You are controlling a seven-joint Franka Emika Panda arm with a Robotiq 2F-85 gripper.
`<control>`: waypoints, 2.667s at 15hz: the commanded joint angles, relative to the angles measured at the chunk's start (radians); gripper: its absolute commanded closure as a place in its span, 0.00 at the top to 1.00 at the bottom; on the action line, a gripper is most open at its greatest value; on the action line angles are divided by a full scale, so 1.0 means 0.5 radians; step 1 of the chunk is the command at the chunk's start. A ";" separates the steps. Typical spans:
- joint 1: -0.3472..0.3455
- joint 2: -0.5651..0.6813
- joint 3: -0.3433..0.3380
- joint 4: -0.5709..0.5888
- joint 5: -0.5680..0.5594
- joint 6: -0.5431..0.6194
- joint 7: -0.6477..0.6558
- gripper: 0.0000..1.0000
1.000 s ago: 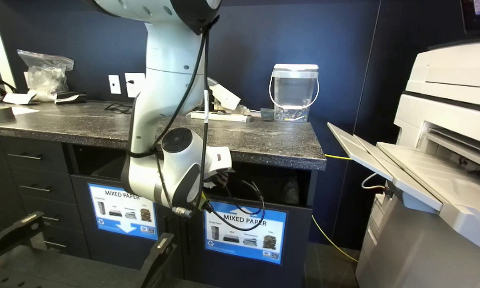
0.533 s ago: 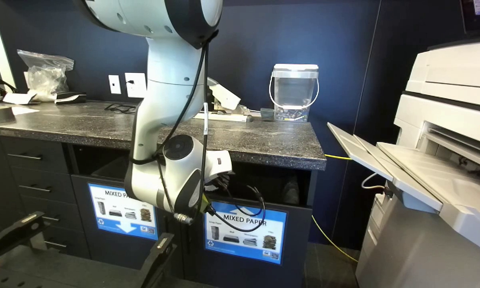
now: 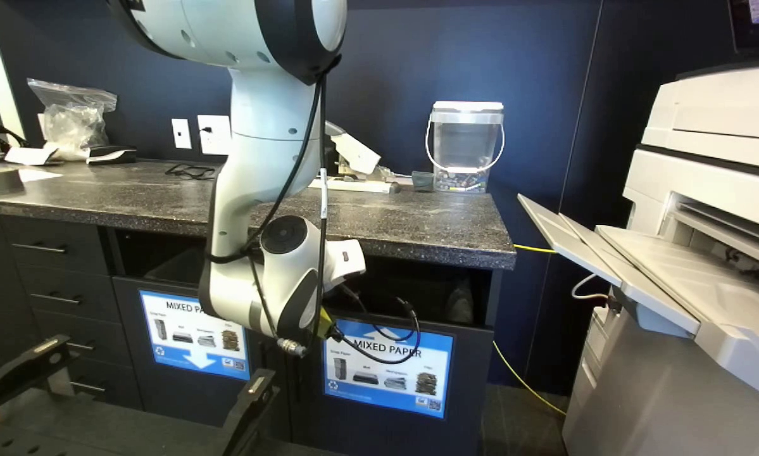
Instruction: Place the papers on the counter inside the bin on the right
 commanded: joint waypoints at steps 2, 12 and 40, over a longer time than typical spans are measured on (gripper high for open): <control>0.050 -0.052 -0.077 -0.058 0.006 -0.043 -0.114 1.00; 0.133 -0.518 -0.259 -0.858 -0.066 0.309 -0.407 1.00; -0.092 -3.485 -0.170 -2.023 -0.812 -2.655 -0.286 1.00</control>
